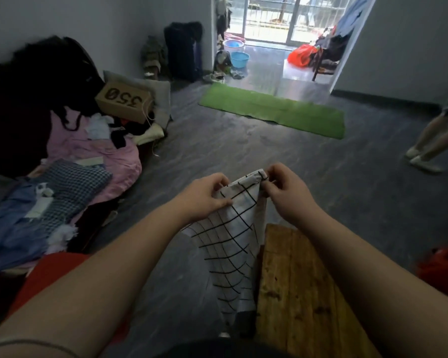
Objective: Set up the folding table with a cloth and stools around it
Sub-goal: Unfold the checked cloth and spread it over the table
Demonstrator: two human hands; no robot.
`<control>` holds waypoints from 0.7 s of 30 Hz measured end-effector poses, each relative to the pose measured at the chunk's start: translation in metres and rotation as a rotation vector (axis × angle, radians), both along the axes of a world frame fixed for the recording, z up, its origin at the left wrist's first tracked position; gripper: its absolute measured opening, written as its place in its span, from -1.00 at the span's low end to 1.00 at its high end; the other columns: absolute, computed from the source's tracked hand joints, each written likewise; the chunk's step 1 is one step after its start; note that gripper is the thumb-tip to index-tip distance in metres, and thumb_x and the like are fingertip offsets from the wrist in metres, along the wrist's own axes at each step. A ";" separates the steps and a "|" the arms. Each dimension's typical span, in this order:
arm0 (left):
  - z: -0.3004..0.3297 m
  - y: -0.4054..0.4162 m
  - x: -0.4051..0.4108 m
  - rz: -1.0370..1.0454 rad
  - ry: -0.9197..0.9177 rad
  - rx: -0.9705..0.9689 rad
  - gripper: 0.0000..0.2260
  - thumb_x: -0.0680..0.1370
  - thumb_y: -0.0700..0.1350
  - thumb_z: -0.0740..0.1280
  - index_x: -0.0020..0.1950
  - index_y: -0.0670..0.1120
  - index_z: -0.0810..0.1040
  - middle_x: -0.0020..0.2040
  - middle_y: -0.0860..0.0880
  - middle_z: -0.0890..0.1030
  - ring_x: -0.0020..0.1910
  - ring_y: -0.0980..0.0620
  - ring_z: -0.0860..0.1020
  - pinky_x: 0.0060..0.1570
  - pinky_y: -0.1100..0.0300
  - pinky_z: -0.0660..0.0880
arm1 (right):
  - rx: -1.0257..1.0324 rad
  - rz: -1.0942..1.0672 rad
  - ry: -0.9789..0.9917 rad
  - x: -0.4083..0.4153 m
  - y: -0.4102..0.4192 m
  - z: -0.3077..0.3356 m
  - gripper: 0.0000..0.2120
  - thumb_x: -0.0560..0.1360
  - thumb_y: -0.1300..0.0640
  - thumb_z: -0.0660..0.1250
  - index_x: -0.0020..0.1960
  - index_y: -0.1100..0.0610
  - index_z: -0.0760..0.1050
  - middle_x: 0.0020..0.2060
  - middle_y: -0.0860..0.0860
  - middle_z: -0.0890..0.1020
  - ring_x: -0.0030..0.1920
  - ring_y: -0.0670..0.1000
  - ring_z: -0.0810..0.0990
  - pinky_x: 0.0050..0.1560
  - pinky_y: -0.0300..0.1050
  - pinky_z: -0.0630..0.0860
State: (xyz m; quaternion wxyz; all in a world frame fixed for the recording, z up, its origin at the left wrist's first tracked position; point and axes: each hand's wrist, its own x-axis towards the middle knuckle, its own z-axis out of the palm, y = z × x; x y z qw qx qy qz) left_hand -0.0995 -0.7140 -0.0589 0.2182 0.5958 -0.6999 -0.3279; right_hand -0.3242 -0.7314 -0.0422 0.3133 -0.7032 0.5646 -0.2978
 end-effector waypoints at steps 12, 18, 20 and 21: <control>-0.040 0.071 0.081 0.297 -0.027 -0.070 -0.73 0.52 -0.05 0.42 -0.10 0.13 0.30 -0.18 0.13 0.60 -0.19 0.07 0.55 -0.10 -0.01 0.51 | 0.186 0.332 0.190 0.070 0.013 -0.036 -0.89 0.45 0.27 0.31 -0.06 0.13 0.42 -0.20 0.15 0.55 -0.20 0.09 0.52 -0.15 0.04 0.47; -0.045 0.087 0.095 0.331 -0.070 -0.065 -0.73 0.56 -0.11 0.36 -0.08 0.10 0.26 -0.08 0.07 0.62 -0.11 0.00 0.56 -0.10 0.03 0.46 | 0.235 0.524 0.203 0.105 0.006 -0.039 -0.72 0.42 0.28 0.31 0.03 -0.03 0.54 -0.12 -0.09 0.63 -0.09 -0.08 0.60 -0.06 -0.12 0.53; -0.046 0.091 0.099 0.333 -0.087 -0.085 -0.76 0.56 -0.13 0.36 -0.08 0.08 0.30 -0.10 0.06 0.58 -0.11 0.03 0.52 -0.15 0.11 0.40 | 0.268 0.605 0.206 0.116 0.004 -0.037 -0.79 0.46 0.19 0.36 0.02 -0.06 0.58 -0.12 -0.11 0.64 -0.10 -0.08 0.61 -0.06 -0.13 0.55; -0.047 0.093 0.100 0.332 -0.090 -0.101 -0.77 0.55 -0.15 0.36 -0.08 0.07 0.31 -0.12 0.07 0.56 -0.13 0.06 0.50 -0.18 0.18 0.34 | 0.284 0.639 0.220 0.121 0.003 -0.036 -0.86 0.49 0.11 0.38 0.02 -0.08 0.59 -0.12 -0.12 0.64 -0.11 -0.08 0.62 -0.07 -0.13 0.56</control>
